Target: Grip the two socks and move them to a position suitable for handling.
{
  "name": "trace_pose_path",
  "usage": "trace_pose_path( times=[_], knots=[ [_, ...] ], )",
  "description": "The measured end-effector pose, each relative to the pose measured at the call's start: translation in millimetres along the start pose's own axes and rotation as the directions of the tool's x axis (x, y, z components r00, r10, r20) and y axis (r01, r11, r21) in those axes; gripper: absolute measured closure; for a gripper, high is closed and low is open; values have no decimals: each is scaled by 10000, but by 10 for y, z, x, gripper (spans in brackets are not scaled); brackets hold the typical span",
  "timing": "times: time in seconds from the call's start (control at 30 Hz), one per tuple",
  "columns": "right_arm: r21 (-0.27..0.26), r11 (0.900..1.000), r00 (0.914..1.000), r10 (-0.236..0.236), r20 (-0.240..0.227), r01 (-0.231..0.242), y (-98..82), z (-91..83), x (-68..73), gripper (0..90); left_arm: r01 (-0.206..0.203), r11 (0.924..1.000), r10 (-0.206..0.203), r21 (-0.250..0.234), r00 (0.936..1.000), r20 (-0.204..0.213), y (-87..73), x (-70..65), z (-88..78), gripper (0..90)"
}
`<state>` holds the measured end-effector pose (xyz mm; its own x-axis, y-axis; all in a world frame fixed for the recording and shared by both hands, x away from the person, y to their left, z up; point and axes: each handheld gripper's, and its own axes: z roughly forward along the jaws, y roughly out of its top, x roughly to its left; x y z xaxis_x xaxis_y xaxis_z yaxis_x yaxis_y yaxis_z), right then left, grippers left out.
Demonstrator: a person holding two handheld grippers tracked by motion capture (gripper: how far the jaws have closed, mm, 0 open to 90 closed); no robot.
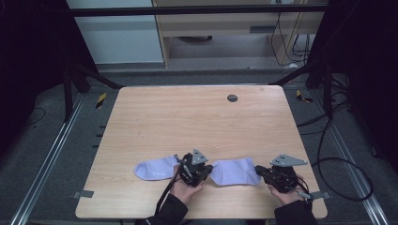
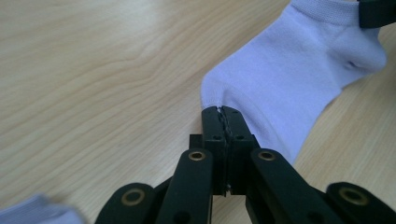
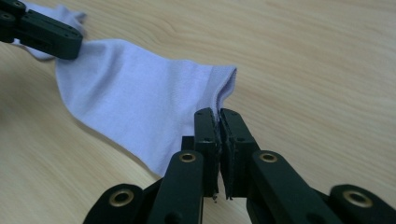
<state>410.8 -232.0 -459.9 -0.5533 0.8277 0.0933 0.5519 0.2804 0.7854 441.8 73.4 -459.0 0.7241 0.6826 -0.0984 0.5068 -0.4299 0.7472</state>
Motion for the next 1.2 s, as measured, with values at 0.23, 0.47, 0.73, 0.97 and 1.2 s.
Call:
trace_pose_path(
  times=[0.23, 0.47, 0.73, 0.97, 1.2],
  knots=[
    [-337, 9984, 9952, -479, -853, 452, 197, 81, 354, 864, 88, 9999, -85, 116, 9997, -246, -119, 225, -313, 887],
    [174, 9981, 9917, -563, -1152, 586, 160, 273, 496, 864, 247, 9978, -232, 614, 9994, -241, -322, 332, -326, 886],
    [1007, 9943, 9958, -259, -883, 348, 24, 429, 463, 855, 108, 9929, -81, 1188, 9997, -236, -465, 339, -182, 882],
    [1332, 9901, 9967, -336, -734, 431, -45, 475, 453, 831, 42, 9920, -7, 1258, 9996, -281, -498, 341, -150, 841],
    [786, 9967, 9993, -185, -327, 211, -39, 418, 427, 648, 260, 9992, -242, 305, 9980, -582, -467, 389, -324, 648]
  ],
)
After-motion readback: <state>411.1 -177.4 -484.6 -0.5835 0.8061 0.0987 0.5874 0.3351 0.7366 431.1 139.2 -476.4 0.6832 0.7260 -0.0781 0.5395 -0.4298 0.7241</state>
